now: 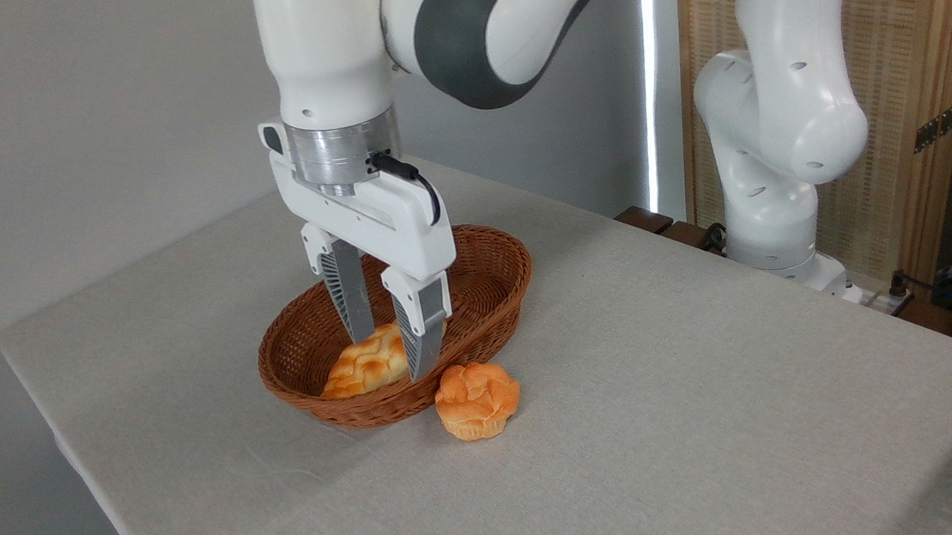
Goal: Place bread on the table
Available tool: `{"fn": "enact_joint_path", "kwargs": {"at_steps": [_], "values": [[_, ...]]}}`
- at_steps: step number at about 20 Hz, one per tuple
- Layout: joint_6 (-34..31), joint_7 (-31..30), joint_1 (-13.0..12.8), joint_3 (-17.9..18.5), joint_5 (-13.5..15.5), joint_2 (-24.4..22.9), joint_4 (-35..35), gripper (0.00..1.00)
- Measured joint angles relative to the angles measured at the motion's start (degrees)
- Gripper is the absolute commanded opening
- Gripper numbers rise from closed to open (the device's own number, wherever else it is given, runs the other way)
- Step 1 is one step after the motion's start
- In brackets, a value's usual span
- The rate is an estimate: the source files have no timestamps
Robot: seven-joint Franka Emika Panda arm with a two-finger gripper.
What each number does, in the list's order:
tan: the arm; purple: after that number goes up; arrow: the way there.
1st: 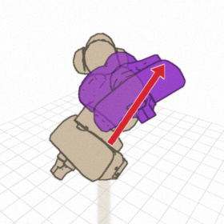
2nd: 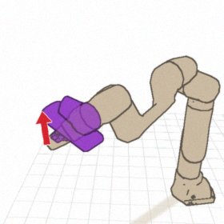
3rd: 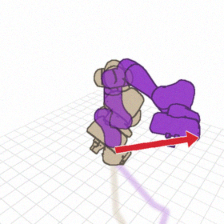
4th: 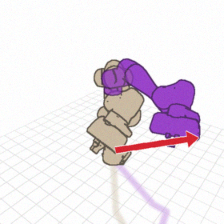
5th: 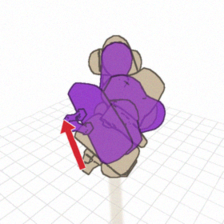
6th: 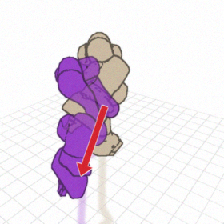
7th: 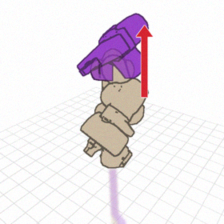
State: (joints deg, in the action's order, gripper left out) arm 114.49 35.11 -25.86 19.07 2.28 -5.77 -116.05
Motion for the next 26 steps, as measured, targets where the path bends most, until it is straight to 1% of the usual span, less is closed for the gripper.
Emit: {"fn": "enact_joint_path", "kwargs": {"at_steps": [3,5,8,10,20,26], "values": [[0.0,-5.0,-2.4,-0.1,0.1,0.3,0.0,1.0],[0.0,-7.1,-3.9,-0.2,0.1,0.5,0.0,1.0],[0.0,-8.6,-6.0,-0.5,0.1,1.2,-0.2,1.0],[0.0,-8.7,-6.9,-0.6,0.1,2.2,-0.3,1.0],[0.3,-8.6,-9.1,-0.7,0.1,6.1,-0.3,1.0],[1.4,-8.6,-9.3,-0.7,0.1,8.2,-0.3,1.0]]}}
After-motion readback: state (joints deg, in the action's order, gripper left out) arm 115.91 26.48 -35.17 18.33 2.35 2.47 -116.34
